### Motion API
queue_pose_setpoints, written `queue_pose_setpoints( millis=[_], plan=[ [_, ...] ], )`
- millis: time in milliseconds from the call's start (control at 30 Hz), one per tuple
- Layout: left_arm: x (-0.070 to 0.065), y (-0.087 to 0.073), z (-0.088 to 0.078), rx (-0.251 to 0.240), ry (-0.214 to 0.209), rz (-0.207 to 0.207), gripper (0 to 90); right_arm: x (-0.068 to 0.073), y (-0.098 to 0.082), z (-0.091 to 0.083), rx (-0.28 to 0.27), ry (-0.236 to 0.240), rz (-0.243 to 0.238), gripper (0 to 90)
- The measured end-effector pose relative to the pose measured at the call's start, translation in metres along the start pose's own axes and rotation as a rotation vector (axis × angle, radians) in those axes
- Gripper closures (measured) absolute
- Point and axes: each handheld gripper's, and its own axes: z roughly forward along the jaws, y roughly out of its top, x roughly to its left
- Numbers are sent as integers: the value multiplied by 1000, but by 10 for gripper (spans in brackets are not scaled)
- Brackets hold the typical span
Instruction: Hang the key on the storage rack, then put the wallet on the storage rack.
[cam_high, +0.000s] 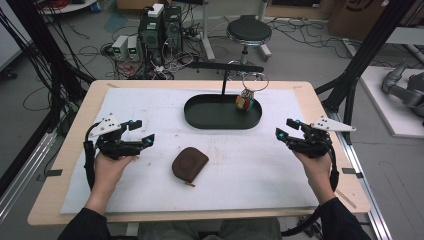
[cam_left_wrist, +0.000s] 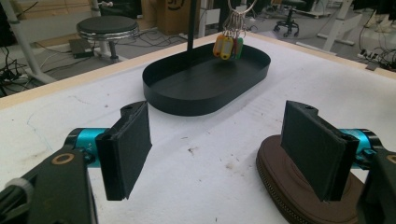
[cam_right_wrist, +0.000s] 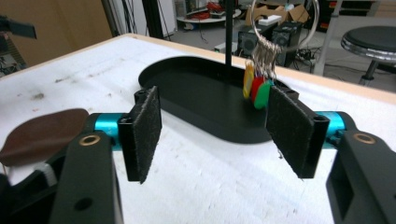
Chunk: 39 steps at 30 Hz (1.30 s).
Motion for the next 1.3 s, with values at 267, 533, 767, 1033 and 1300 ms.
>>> queue_pose_setpoints(
  millis=[267, 533, 767, 1033, 1300],
  plan=[
    [-3, -6, 5, 11, -8, -8, 245, -6, -18, 7, 41, -12, 20, 289],
    [-4, -9, 9, 20, -6, -12, 240, -10, -28, 13, 104, -24, 19, 257],
    [-9, -11, 14, 21, -18, -6, 240, -12, -32, 8, 118, -43, 17, 248],
    [-24, -16, 24, 50, -64, -13, 240, -18, -34, 8, 129, -56, 26, 231],
    [-40, -25, 31, 133, -60, -69, 247, -20, -34, 8, 117, -56, 21, 244]
  ],
)
